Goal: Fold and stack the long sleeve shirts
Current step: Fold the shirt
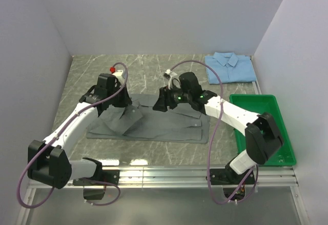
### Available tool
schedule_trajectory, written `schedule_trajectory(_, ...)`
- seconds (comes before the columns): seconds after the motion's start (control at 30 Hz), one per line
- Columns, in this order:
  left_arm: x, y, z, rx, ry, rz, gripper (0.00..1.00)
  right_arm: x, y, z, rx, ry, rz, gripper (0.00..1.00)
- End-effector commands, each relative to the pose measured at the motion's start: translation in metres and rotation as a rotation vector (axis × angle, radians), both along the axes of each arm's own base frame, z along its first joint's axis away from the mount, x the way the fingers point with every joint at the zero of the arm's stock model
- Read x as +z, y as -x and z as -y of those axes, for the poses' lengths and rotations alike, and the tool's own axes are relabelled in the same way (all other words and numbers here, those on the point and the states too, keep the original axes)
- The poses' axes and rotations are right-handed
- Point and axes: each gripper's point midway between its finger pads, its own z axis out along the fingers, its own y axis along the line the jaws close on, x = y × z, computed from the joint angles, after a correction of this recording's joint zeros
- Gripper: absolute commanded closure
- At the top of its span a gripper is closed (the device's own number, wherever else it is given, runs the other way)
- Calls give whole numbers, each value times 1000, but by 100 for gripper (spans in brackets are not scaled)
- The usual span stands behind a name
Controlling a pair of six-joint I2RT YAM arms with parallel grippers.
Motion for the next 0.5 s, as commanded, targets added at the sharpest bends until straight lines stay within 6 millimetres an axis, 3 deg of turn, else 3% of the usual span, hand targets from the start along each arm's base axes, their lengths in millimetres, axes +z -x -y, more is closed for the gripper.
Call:
schedule_trajectory(0.0,51,-10,17,-35,114,145,94,44,0,-40,115,-148,89,36)
schedule_trajectory(0.17,66,-9,27,-56,191,202,93,40,0,-62,171,-177,68,36)
schedule_trajectory(0.47,70,-4,31,-78,227,235,93,37,7,-82,264,-220,10,36)
